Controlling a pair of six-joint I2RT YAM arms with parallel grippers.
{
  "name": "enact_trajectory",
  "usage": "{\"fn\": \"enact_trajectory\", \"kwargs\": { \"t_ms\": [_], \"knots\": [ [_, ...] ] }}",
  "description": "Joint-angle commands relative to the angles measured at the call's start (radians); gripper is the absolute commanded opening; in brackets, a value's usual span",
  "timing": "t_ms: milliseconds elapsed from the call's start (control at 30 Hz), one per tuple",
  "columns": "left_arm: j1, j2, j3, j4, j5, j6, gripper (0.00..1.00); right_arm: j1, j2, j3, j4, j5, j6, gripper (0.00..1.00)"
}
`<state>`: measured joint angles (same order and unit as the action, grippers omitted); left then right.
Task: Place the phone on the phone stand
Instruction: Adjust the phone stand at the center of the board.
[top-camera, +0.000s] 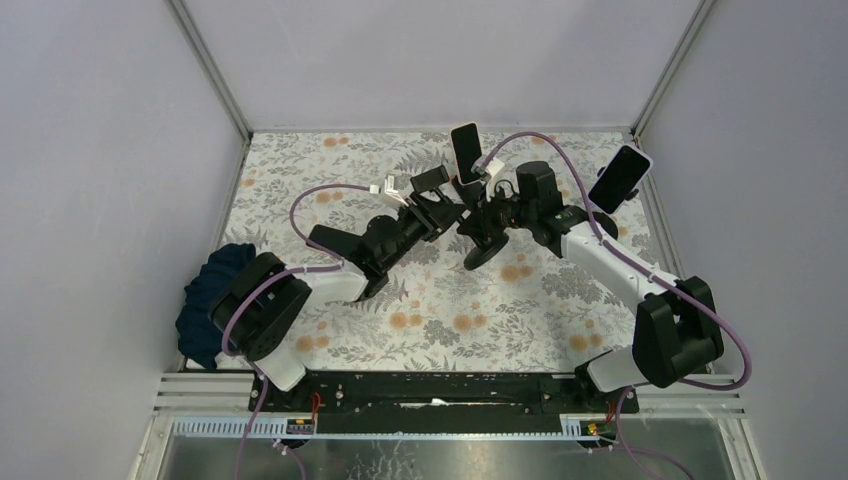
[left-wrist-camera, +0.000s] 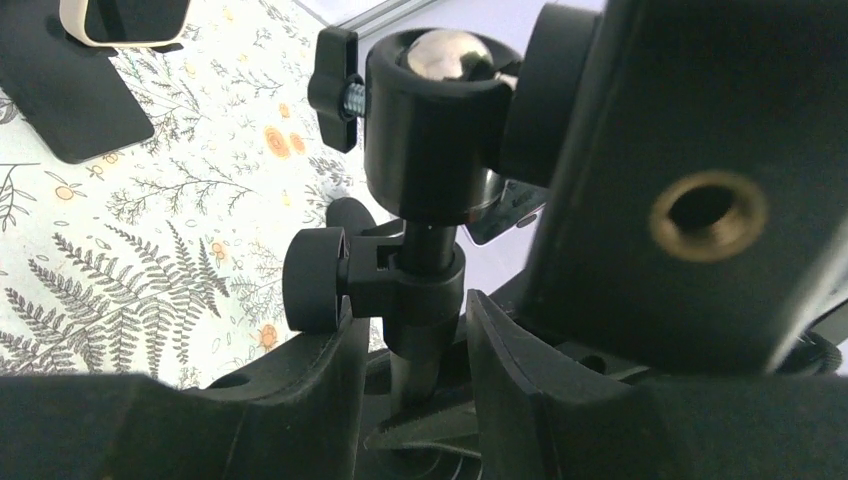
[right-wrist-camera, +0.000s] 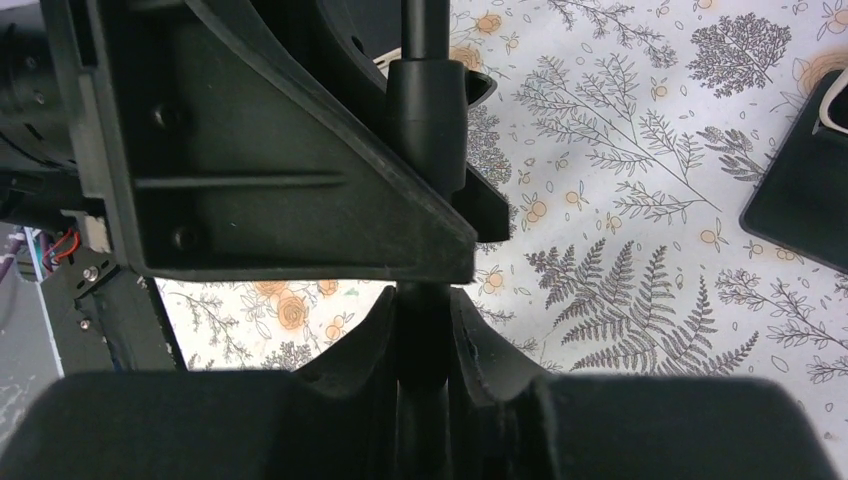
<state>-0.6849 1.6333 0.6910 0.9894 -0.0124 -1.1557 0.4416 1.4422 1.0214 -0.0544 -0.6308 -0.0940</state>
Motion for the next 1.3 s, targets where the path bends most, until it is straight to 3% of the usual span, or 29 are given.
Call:
{"fn": "enact_trajectory", "kwargs": {
  "t_ms": [0, 100, 167, 200, 267, 467, 567, 633, 700, 867, 1000, 1167, 1267],
  "knots": [
    [-0.008, 0.038, 0.056, 0.042, -0.038, 0.072, 0.46, -0.001, -0.057, 0.005, 0.101, -0.075, 0.028, 0.03],
    [-0.013, 0.046, 0.066, 0.044, -0.024, 0.135, 0.3, -0.003, -0.058, 0.008, 0.095, -0.068, 0.019, 0.06],
    [-0.013, 0.042, 0.064, 0.053, -0.011, 0.219, 0.05, -0.007, -0.06, 0.014, 0.076, -0.071, 0.001, 0.18],
    [-0.011, 0.037, 0.064, 0.052, -0.003, 0.277, 0.0, -0.015, -0.062, 0.024, 0.064, -0.088, -0.013, 0.25],
    [-0.007, 0.022, 0.066, 0.034, 0.03, 0.41, 0.0, -0.046, -0.069, 0.044, -0.008, -0.14, -0.063, 0.41],
    [0.044, 0.018, 0.098, -0.034, 0.223, 0.696, 0.0, -0.108, -0.136, 0.109, -0.3, -0.224, -0.333, 0.73],
    [0.044, 0.04, 0.121, -0.042, 0.297, 0.841, 0.0, -0.11, -0.154, 0.125, -0.342, -0.208, -0.324, 0.91],
    [0.045, 0.062, 0.126, -0.015, 0.354, 0.908, 0.0, -0.11, -0.155, 0.128, -0.303, -0.207, -0.242, 0.97],
    [0.045, 0.081, 0.124, 0.018, 0.388, 0.953, 0.0, -0.11, -0.142, 0.141, -0.263, -0.2, -0.15, 0.98],
    [0.044, 0.113, 0.101, 0.1, 0.443, 1.023, 0.0, -0.11, -0.055, 0.194, -0.231, -0.111, 0.027, 0.8],
    [0.044, 0.125, 0.085, 0.133, 0.44, 1.033, 0.0, -0.111, -0.008, 0.178, -0.207, -0.083, 0.083, 0.58],
    [0.044, 0.142, 0.071, 0.16, 0.431, 1.036, 0.0, -0.109, 0.004, 0.177, -0.233, -0.044, 0.073, 0.55],
    [0.042, 0.157, 0.068, 0.175, 0.44, 1.043, 0.0, -0.109, 0.0, 0.178, -0.234, -0.021, 0.071, 0.4]
  ]
}}
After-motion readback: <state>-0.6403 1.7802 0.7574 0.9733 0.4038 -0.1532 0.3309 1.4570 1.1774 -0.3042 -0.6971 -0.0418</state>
